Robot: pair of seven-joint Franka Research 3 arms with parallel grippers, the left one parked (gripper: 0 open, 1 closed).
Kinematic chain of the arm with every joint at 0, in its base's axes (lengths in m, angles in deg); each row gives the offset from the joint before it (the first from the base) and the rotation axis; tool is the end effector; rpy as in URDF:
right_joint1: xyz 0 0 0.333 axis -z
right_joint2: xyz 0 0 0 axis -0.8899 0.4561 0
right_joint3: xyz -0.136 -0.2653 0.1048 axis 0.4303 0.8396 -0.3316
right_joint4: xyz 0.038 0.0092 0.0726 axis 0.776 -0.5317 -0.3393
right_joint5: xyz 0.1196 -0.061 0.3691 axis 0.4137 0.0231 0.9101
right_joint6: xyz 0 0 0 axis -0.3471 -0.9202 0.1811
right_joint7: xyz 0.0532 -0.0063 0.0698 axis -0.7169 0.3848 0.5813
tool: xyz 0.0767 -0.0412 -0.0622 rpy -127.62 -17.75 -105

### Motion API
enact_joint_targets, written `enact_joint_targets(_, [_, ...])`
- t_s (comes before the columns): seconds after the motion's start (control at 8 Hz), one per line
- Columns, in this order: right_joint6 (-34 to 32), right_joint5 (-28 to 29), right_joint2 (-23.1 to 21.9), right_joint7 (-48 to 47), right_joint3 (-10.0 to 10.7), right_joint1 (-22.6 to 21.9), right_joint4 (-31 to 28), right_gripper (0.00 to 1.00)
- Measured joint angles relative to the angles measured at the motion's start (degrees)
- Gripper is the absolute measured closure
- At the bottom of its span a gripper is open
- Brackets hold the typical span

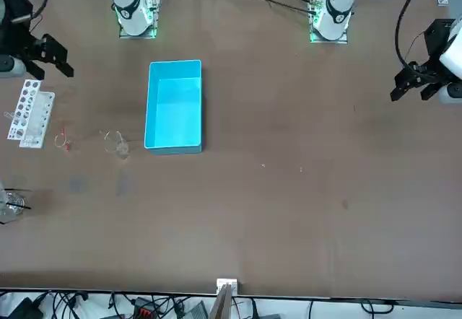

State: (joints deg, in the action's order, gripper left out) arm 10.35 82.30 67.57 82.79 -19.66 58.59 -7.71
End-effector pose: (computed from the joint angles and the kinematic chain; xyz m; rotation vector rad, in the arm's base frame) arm 0.5303 0.0289 0.6341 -3.1124 -0.1321 0.0622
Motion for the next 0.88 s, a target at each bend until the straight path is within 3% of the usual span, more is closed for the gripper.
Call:
enact_joint_targets(0.62, [0.1,-0.1,-0.1,0.2,0.3,1.2,-0.6,0.00])
enact_joint_targets(0.88, [0.3,-0.1,-0.2,0.8,-1.2,5.8,-0.7,0.00])
